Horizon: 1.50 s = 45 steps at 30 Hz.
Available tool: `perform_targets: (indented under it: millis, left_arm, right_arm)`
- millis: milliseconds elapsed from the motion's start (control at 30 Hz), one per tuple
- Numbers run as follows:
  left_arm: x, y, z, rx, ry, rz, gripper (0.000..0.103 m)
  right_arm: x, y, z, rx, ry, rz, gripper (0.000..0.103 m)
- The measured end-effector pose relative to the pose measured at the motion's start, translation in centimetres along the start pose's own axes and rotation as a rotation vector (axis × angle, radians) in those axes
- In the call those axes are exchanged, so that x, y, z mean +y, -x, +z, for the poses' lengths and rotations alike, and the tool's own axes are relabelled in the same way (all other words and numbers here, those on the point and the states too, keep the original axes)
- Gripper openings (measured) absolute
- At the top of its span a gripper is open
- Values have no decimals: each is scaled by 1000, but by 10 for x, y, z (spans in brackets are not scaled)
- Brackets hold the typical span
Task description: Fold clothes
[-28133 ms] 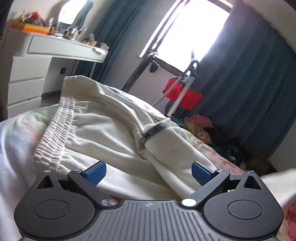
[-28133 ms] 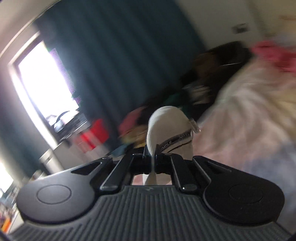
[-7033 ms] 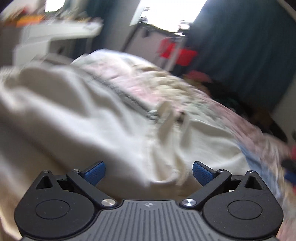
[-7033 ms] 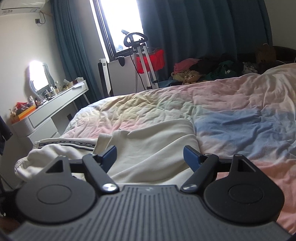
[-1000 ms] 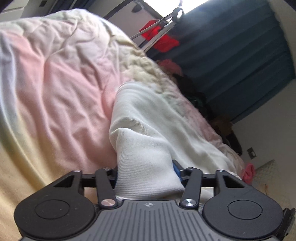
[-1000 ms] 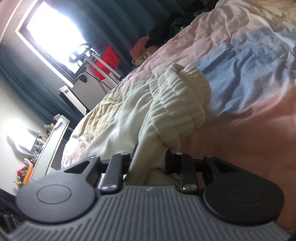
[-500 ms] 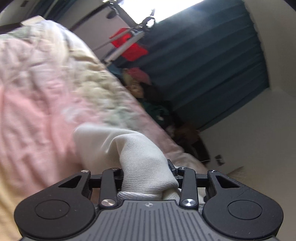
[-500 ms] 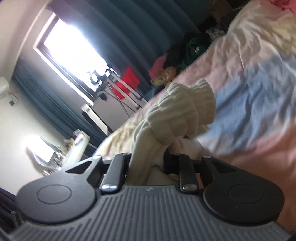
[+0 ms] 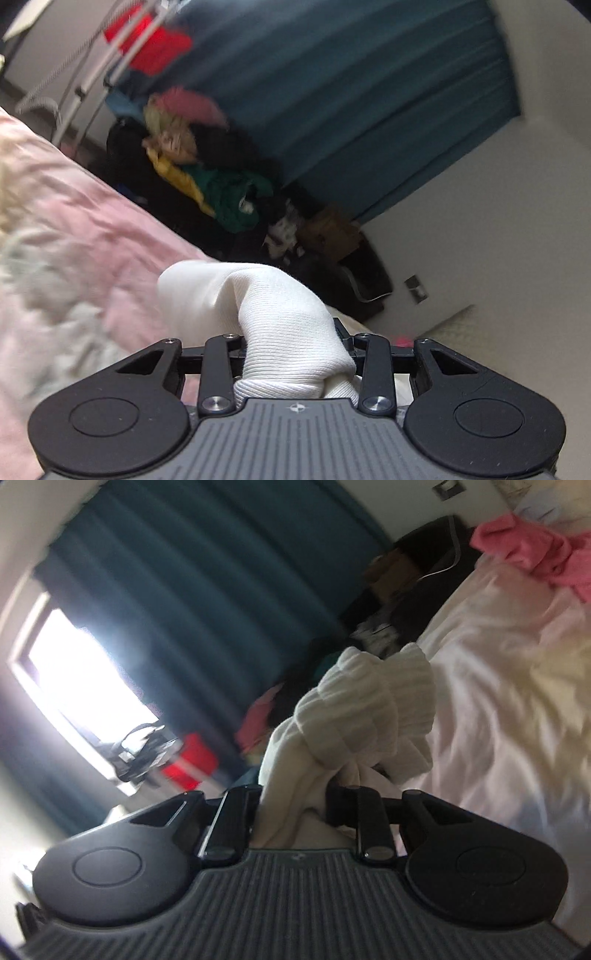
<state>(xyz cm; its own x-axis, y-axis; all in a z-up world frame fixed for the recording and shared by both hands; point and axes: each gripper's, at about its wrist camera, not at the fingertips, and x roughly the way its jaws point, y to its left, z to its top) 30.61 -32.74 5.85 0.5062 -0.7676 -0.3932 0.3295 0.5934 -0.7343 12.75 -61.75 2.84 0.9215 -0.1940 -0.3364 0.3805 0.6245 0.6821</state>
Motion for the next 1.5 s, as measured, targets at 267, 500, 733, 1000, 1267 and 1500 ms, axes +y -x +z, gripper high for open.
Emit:
perform_targets:
  millis: [267, 500, 733, 1000, 1267, 1500]
  left_arm:
    - [11, -101, -23, 63, -128, 23, 37]
    - [44, -67, -75, 116, -225, 50, 38]
    - [84, -35, -134, 190, -293, 204, 42]
    - [78, -8, -136, 209, -312, 222, 61]
    - [12, 71, -139, 147, -440, 230, 76]
    - [-47, 146, -145, 74, -550, 197, 88]
  right_arm:
    - [-73, -67, 2, -5, 1, -86, 24]
    - [-103, -28, -63, -6, 11, -98, 24]
    - [-121, 2, -139, 61, -64, -210, 27]
    - [-105, 20, -124, 225, 5, -327, 34]
    - [-56, 89, -113, 214, 114, -303, 34]
    - [11, 154, -108, 148, 278, -236, 34]
